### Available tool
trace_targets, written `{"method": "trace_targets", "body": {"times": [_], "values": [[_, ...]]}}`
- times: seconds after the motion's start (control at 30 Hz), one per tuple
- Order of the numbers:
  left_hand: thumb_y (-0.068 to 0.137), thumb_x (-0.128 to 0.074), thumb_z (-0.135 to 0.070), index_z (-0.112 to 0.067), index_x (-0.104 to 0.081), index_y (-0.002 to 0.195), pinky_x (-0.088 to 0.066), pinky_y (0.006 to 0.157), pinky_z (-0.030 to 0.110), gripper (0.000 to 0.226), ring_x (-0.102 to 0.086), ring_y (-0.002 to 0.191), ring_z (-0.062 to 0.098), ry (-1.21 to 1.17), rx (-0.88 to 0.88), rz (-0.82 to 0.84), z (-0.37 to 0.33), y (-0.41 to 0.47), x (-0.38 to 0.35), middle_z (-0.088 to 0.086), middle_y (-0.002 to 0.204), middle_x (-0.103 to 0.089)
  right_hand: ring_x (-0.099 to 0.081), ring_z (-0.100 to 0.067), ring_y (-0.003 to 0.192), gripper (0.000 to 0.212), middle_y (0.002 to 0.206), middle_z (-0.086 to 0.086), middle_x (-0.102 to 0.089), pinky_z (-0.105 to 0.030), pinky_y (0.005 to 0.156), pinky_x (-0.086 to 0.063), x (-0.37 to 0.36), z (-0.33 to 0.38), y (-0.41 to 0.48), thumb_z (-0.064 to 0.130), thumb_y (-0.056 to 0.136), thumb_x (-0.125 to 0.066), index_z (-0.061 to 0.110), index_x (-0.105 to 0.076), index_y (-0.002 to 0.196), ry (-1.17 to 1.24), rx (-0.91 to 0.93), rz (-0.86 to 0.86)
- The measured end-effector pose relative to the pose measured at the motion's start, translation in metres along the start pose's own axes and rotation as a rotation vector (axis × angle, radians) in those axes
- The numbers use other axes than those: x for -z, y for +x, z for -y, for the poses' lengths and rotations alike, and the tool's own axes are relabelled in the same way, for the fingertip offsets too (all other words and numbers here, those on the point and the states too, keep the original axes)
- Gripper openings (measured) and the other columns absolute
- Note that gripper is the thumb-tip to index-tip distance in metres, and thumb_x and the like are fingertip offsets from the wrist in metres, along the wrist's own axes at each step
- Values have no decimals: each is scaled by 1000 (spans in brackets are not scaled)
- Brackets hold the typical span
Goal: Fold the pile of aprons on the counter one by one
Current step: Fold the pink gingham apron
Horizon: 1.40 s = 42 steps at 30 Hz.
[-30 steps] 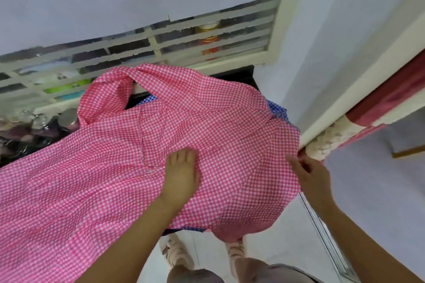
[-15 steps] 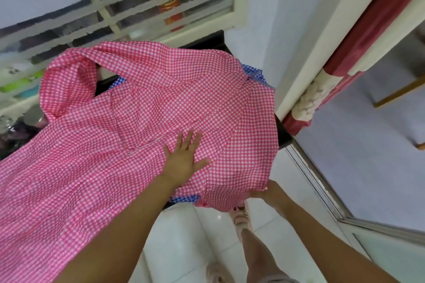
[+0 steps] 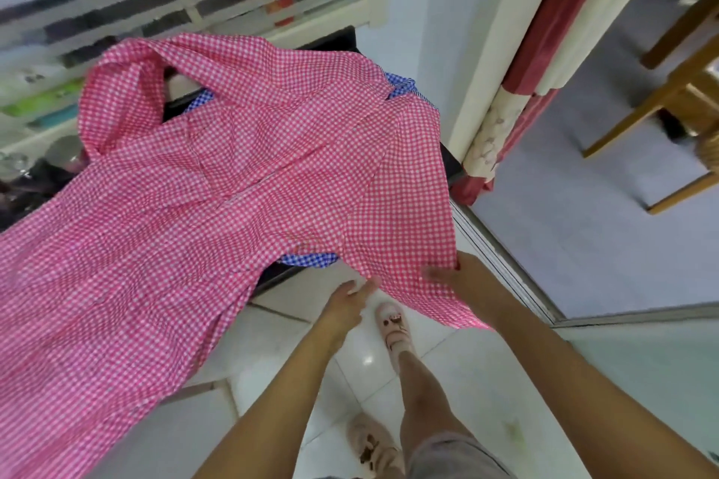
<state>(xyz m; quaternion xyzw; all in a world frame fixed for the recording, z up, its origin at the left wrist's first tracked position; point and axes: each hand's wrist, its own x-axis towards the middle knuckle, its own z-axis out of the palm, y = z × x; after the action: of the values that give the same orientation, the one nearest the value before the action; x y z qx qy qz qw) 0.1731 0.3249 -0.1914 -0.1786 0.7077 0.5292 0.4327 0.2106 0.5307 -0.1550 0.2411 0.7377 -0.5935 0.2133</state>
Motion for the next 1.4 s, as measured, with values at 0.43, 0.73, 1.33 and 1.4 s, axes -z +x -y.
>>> {"method": "trace_targets", "body": {"times": [0.43,0.73,1.33,1.4], "values": [[68,-77,-48,-18,-55,125,-38,101,35,68,-51,119,19,-483,-189,289,3,-35,-55,2,131,-55,-62,-28,102,30,118,-17,-63,-39,87,-52,4,31,-32,5,98,-44,-2,-50,126,694,-150,89],[96,-38,-47,-24,-27,148,-17,105,23,57,-29,129,4,-490,-459,92,-25,-38,-33,-14,138,-38,-67,-21,94,30,107,-9,-68,-35,82,-57,19,54,-44,5,95,-51,3,-53,125,580,-110,210],[87,-68,-19,-23,-61,104,-51,88,32,19,-64,104,18,-273,-302,235,7,-40,-63,1,117,-67,-67,-27,97,82,104,-9,-70,-40,89,-53,44,6,-43,70,57,-71,7,-63,110,223,-154,-133],[92,-62,-18,-16,-61,108,-51,89,35,17,-64,104,21,-377,-271,243,-1,-46,-67,6,118,-66,-65,-28,103,93,112,-11,-68,-43,94,-50,33,-15,-47,66,50,-79,5,-58,117,290,-223,-26]]}}
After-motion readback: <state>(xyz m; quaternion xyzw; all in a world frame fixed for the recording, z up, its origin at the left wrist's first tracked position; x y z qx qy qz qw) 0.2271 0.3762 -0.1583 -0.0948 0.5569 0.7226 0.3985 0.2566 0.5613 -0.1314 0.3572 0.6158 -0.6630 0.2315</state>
